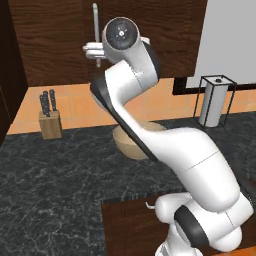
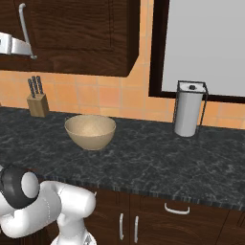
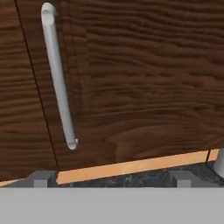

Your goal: Open the cabinet, pick up the bread from the cabinet and place it in the basket. Then move the basket to the dining counter.

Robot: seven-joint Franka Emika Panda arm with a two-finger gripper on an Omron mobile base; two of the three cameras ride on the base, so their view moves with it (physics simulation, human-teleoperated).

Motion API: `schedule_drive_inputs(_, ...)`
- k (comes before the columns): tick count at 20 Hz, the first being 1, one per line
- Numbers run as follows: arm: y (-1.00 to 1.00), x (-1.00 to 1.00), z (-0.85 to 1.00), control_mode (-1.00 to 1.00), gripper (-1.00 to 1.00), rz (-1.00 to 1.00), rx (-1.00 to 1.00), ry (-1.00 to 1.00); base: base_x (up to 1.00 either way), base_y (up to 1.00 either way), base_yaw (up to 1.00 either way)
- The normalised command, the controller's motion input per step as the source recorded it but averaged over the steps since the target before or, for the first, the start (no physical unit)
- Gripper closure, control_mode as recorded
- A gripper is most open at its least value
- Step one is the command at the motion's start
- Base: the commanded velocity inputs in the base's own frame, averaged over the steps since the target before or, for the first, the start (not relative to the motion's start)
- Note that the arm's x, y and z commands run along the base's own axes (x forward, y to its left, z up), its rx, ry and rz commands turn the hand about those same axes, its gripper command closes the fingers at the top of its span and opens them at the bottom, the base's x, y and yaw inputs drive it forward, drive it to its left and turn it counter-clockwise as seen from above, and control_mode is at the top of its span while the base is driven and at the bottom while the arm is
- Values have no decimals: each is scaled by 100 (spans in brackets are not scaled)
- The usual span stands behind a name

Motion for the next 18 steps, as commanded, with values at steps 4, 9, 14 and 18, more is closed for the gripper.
schedule_drive_inputs(4, 35, 22, 16, -100, -100, 10, -1, 15, 0, 0, 0)
schedule_drive_inputs(9, 25, 41, 0, -100, -100, 0, 0, 8, 0, 0, 0)
schedule_drive_inputs(14, 0, 55, -1, -100, -100, -1, -1, 2, 0, 0, 0)
schedule_drive_inputs(18, 1, 53, 0, -100, -100, -3, -3, 5, 0, 0, 0)
